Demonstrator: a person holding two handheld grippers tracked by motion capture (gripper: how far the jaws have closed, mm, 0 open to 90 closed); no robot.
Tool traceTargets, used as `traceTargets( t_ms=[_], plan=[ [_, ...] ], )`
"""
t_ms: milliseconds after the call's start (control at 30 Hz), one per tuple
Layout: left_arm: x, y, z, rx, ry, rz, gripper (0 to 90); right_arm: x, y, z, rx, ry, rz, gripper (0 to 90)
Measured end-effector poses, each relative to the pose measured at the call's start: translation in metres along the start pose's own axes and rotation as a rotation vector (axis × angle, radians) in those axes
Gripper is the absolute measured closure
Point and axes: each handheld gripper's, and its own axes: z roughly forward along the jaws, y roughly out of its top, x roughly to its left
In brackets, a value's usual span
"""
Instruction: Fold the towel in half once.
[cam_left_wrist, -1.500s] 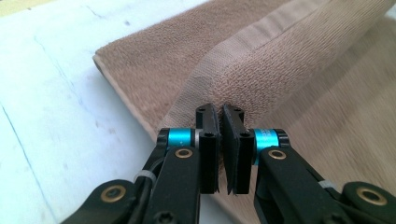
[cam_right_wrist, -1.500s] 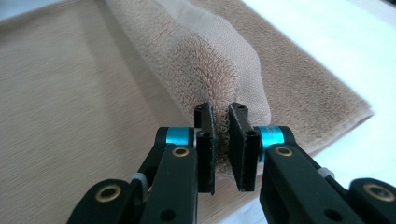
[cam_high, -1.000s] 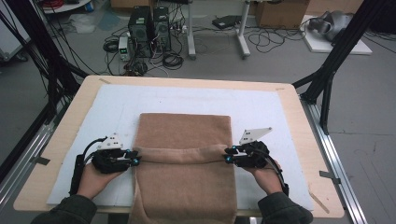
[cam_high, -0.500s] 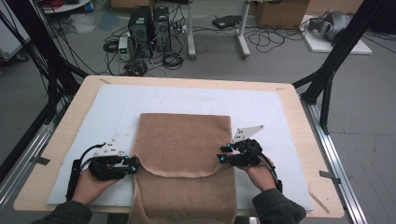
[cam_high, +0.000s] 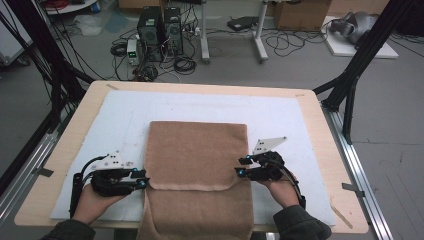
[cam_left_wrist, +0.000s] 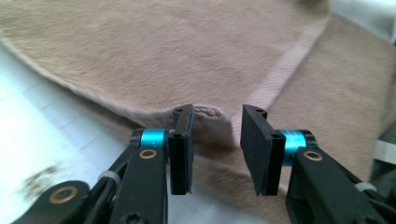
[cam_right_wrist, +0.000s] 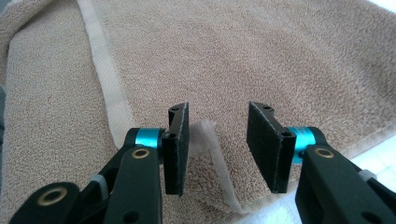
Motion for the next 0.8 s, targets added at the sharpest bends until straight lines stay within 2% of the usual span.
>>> traceTargets(
  t_ms=[200, 300, 467, 533, 600, 733, 800],
  plan=[
    [-0.009, 0.006, 0.000, -0.008, -0.017, 0.028, 64.3, 0.002, 0.006, -0.005, -0.020, -0.016, -0.022, 57.4],
    [-0.012, 0.009, -0.002, -0.014, -0.025, 0.041, 64.3, 0.003, 0.007, -0.007, -0.025, -0.019, -0.018, 57.2],
    [-0.019, 0.003, 0.008, 0.046, -0.041, 0.071, 64.2, 0.004, 0.001, 0.000, 0.002, -0.008, -0.013, 56.6],
    [-0.022, -0.002, 0.013, 0.064, -0.049, 0.070, 64.2, 0.005, -0.001, 0.002, 0.006, -0.007, -0.013, 56.5],
    [-0.024, -0.007, 0.016, 0.098, -0.044, 0.092, 64.2, 0.006, -0.002, 0.003, 0.009, -0.004, -0.007, 56.1],
    [-0.025, -0.020, 0.016, 0.140, -0.037, 0.085, 64.2, 0.008, -0.002, 0.006, 0.014, 0.003, -0.010, 55.2],
    [-0.025, -0.027, 0.011, 0.151, -0.017, 0.084, 63.7, 0.008, -0.001, 0.007, 0.013, 0.001, -0.017, 54.9]
  ],
)
